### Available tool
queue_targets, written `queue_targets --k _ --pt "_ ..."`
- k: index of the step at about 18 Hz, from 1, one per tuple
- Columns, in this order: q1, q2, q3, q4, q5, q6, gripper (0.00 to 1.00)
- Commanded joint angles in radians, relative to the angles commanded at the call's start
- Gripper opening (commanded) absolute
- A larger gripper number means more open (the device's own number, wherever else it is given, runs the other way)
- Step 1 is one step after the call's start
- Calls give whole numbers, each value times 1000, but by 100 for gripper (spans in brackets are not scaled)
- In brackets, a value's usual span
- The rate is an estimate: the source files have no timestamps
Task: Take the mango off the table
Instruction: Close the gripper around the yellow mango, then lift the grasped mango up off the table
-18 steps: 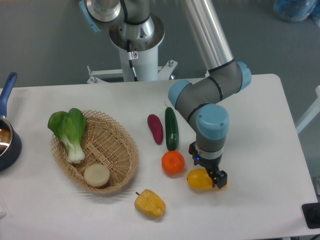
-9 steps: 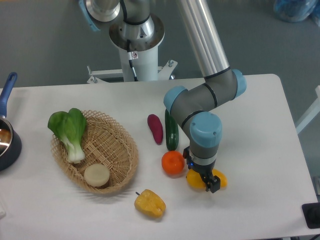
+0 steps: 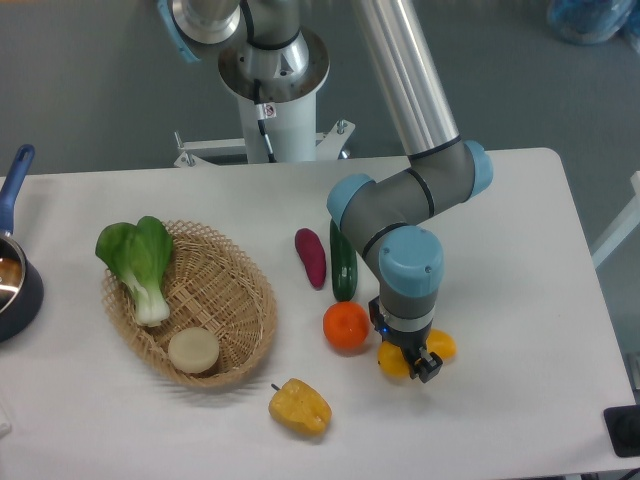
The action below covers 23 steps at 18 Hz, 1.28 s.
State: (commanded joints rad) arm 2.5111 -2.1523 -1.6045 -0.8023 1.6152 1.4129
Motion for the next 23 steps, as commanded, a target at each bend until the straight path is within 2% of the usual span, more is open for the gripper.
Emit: queue_targets --k 3,7,9,11,14,17,23 --pt "0 48 -3 -5 34 -8 59" --pt "23 104 -8 -11 32 -147 57" --pt "50 135 -8 -12 29 -164 56" --pt "70 143 -9 -14 22 -175 56" --pt "95 152 -5 -15 8 -297 56" --pt "107 178 -5 -23 12 -302 55" --pt "132 181 49 -142 8 -276 55"
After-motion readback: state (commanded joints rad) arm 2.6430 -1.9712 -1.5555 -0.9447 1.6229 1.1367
